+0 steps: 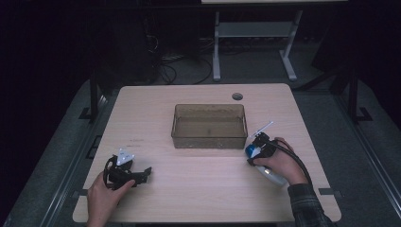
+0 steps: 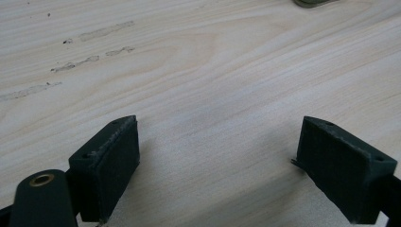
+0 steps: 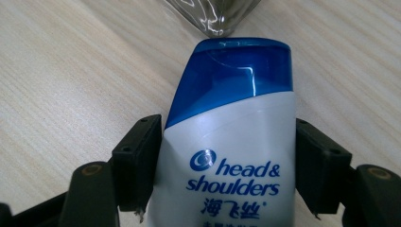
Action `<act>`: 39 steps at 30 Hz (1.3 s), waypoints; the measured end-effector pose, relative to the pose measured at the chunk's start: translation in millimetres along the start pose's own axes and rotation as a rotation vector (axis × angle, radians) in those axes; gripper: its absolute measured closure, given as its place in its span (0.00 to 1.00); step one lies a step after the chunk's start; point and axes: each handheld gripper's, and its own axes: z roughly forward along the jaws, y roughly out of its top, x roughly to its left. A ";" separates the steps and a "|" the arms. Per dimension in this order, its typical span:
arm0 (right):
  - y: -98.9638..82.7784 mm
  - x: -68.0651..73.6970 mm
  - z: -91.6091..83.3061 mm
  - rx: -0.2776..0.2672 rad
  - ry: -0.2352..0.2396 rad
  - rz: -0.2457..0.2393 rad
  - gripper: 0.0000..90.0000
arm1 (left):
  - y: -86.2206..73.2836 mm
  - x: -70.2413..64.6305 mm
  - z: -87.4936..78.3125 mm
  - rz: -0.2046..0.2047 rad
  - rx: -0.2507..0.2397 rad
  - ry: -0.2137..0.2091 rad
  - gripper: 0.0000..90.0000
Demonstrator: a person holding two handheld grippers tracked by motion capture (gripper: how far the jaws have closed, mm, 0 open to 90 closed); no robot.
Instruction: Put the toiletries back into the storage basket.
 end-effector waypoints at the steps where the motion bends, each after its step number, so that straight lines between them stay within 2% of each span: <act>1: 0.1 0.1 0.0 0.001 -0.002 0.001 0.36 | 0.0 -0.1 0.0 -0.002 0.000 0.000 0.14; 11: -0.8 -4.5 -2.7 -0.004 0.006 0.052 0.37 | 0.0 -0.1 0.0 -0.002 0.000 0.000 0.14; 15: -2.2 -6.6 -6.9 -0.027 0.012 0.062 0.38 | 0.0 -0.1 0.0 -0.001 0.000 0.000 0.14; 21: -10.6 -12.1 -16.7 -0.116 0.038 0.110 0.38 | -0.1 -0.3 0.1 -0.005 -0.003 0.001 0.14; 24: -13.5 -13.1 -20.8 -0.142 0.042 0.121 0.38 | 0.0 -0.2 0.2 -0.003 -0.003 0.001 0.14; 25: -16.5 -13.6 -25.3 -0.171 0.044 0.133 0.38 | -0.1 -0.3 0.2 -0.004 -0.004 0.000 0.14; 28: -19.1 -14.0 -28.4 -0.194 0.047 0.139 0.38 | -0.1 -0.3 0.3 -0.003 -0.005 0.001 0.14; 33: -28.3 -14.0 -37.6 -0.271 0.057 0.165 0.38 | -0.1 -0.3 0.3 -0.004 -0.005 0.001 0.14; 39: -35.2 -13.9 -43.6 -0.315 0.059 0.178 0.38 | -0.1 -0.3 0.4 -0.003 -0.005 0.001 0.14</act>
